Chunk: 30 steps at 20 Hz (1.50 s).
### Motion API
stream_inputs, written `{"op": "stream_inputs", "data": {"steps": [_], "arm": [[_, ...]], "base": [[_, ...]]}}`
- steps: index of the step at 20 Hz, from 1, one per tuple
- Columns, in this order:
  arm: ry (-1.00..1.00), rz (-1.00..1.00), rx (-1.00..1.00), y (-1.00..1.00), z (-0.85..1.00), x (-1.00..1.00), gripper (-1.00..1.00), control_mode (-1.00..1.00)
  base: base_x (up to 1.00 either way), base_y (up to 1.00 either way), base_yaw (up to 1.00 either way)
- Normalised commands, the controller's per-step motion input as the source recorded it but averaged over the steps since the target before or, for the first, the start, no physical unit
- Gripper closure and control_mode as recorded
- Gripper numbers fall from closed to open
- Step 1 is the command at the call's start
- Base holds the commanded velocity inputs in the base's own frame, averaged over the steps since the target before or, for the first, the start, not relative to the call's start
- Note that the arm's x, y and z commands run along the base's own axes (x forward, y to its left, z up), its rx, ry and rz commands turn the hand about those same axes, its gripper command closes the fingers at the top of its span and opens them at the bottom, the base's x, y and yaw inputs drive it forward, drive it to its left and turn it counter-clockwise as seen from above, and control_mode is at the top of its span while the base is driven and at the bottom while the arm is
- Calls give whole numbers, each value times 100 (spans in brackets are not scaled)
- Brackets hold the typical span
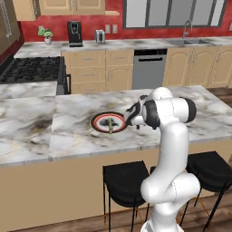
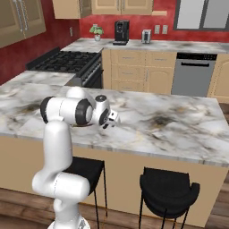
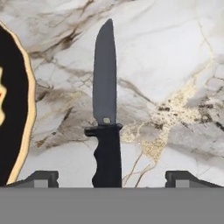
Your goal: Retrieve the butter from the fridge and place it on a plate on the dining table. Then retrieve the butter knife by the fridge and place it near the plate.
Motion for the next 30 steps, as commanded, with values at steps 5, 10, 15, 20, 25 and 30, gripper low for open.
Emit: {"op": "stream_inputs", "data": {"steps": [5,10,15,20,25,30], "arm": [[9,0,-9,-7,53,-24,-100,-100],[9,0,0,-5,76,-44,-100,-100],[11,0,1,-3,71,-85,-100,-100],[17,0,0,-1,62,-100,-100,-100],[15,0,0,0,40,-100,-100,-100],[-2,1,3,1,1,-85,-100,-100]], "base": [[0,0,0],[0,0,0],[0,0,0],[0,0,0],[0,0,0],[0,0,0]]}}
